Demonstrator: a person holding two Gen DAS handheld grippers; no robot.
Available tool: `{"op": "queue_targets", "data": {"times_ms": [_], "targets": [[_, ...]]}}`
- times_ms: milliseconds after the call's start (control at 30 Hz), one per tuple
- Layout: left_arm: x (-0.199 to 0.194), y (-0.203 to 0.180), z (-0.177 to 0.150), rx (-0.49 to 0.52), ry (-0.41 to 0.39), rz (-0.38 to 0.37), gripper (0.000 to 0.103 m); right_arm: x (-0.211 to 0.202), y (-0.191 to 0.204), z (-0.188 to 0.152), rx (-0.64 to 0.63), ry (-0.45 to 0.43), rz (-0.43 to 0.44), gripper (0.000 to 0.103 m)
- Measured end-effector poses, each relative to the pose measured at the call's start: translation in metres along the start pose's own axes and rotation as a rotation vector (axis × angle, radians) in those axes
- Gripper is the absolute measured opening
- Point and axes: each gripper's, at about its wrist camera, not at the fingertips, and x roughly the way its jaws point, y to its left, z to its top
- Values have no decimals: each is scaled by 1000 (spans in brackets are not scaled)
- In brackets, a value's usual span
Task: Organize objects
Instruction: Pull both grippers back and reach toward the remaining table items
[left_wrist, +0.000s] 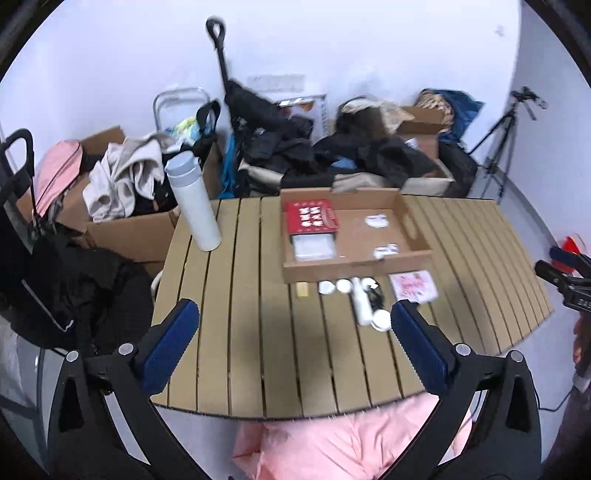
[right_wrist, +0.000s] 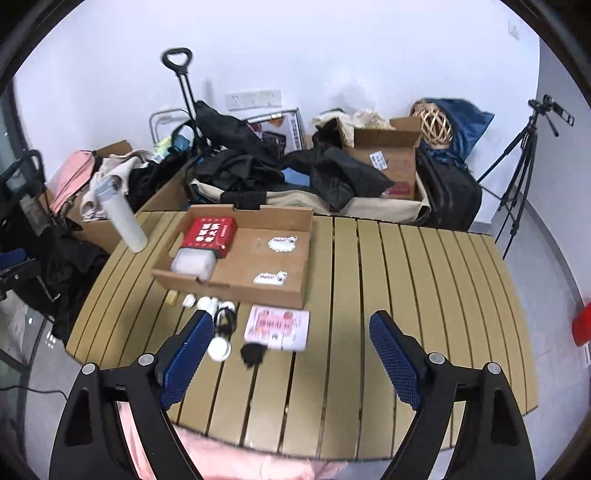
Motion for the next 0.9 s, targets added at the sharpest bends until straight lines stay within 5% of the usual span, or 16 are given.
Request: {"op": "queue_targets", "data": {"times_ms": [100, 233, 400, 600, 800, 900], "targets": [[-38, -12, -36, 39, -65, -10, 103, -26, 11, -33, -31, -25, -13, 89], [-84, -25, -110, 41, -145, -145, 103, -60, 29, -90, -28, -83, 45, 89], [-88, -34, -177, 19, -148, -107, 103, -78, 47, -167, 22, -121, 137, 89], [-74, -52, -186, 99, -122, -82, 103, -68, 59, -209, 20, -95, 148, 89], [-42, -49, -187, 75, -98, -95, 103, -71, 48, -206, 75, -229, 197, 90], [-16, -48, -180, 63, -133, -104, 103, -39, 46, -211, 41, -244, 145, 103]]}}
